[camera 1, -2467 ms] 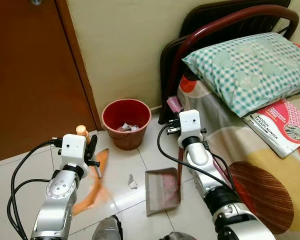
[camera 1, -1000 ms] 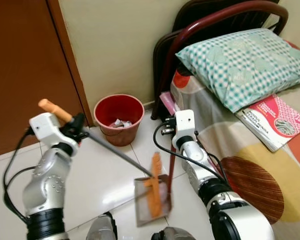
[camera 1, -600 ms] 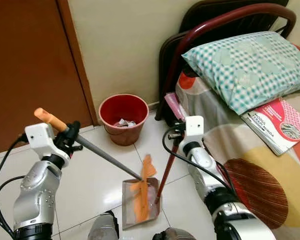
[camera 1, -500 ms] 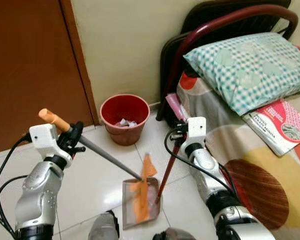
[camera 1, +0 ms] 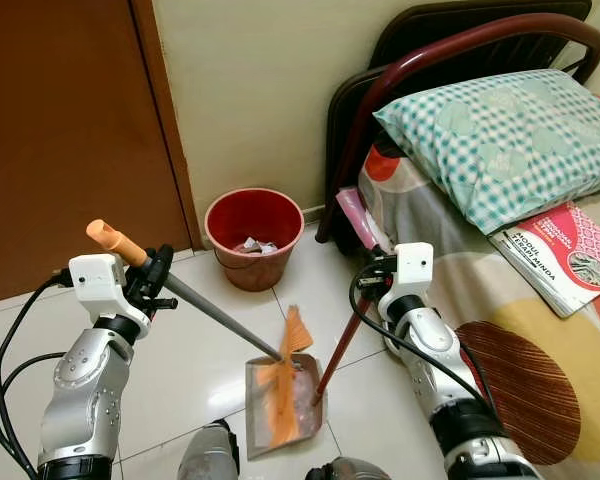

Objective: Sweep floor

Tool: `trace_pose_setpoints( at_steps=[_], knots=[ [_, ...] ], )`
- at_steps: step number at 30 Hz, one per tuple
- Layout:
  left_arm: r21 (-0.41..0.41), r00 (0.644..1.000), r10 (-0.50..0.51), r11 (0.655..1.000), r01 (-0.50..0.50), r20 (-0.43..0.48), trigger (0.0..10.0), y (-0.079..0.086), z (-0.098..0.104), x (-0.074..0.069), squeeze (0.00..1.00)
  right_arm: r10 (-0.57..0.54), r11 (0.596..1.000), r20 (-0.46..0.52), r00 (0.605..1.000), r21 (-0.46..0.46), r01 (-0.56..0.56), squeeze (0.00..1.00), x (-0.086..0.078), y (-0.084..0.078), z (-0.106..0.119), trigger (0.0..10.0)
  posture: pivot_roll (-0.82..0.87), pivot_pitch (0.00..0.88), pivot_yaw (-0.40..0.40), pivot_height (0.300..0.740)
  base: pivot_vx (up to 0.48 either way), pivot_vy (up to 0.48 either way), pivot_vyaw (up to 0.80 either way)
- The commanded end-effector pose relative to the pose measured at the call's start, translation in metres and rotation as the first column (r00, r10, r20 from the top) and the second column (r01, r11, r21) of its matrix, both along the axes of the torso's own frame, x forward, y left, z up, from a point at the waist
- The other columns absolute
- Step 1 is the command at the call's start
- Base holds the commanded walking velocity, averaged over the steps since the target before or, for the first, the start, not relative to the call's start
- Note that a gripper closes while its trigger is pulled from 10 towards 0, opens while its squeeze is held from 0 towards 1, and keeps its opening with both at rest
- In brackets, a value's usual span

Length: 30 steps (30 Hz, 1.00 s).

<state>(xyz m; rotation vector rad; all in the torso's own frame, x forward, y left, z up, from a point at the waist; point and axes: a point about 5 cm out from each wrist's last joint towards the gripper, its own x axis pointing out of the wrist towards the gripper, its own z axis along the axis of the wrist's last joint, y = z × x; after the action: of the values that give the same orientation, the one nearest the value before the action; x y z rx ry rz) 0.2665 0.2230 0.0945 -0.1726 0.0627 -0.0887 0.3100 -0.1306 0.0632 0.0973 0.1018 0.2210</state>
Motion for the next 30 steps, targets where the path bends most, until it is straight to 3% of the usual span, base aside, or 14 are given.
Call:
trace_pose_setpoints(
  at_steps=[1,30],
  knots=[
    [0.175,0.991,0.083,0.983,-0.063,-0.109,10.0,0.0178,-0.0192,-0.0104,0.00,0.003,1.000,0.074,0.997,0.019,-0.004,0.00,0.0039,-0.0035,0.0172,10.0,0.21,0.110,-0.103,0.740,0.000,0.000,0.55],
    [0.209,0.984,0.134,0.972,-0.107,-0.121,10.0,0.0193,-0.0275,-0.0094,0.00,0.014,0.999,0.080,0.997,0.036,-0.017,0.00,0.0087,-0.0017,0.0245,10.0,0.21,0.106,-0.107,0.740,0.000,0.000,0.74]
  ],
)
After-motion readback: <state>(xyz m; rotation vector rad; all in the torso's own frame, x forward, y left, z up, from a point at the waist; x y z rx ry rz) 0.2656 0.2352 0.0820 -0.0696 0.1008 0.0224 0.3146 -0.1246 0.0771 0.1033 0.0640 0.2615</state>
